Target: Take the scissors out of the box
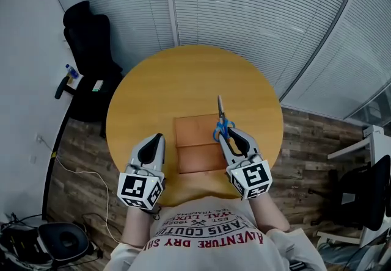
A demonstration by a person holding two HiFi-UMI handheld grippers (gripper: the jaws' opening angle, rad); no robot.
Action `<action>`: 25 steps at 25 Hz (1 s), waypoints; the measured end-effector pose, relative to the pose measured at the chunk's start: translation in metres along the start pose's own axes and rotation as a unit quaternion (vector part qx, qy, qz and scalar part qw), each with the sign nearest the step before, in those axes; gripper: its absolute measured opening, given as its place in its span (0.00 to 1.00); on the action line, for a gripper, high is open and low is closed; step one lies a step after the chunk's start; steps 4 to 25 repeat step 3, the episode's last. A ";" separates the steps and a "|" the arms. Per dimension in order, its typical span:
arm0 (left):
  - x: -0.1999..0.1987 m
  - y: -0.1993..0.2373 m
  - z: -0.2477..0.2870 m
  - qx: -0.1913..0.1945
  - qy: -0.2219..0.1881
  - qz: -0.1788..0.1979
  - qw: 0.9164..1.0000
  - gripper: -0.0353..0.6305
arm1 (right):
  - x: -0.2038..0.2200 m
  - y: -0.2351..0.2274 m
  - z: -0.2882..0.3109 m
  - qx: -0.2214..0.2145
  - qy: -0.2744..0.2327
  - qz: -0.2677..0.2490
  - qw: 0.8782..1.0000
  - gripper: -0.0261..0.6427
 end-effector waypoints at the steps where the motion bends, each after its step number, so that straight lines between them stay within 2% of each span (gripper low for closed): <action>1: 0.000 0.001 -0.002 -0.003 0.000 -0.001 1.000 0.07 | 0.001 0.000 -0.001 -0.001 0.002 -0.004 1.000 0.17; 25: 0.000 0.003 -0.006 -0.011 -0.001 -0.002 1.000 0.07 | 0.002 -0.001 -0.003 -0.002 0.006 -0.011 1.000 0.17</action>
Point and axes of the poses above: the fingertips, and each gripper's own axes: z forward along the fingers, y to its left, x out of its underside, the point moved 4 cm from there along -z, backward along the fingers, and after that the axes turned 11 degrees about x, right-handed, at the moved point
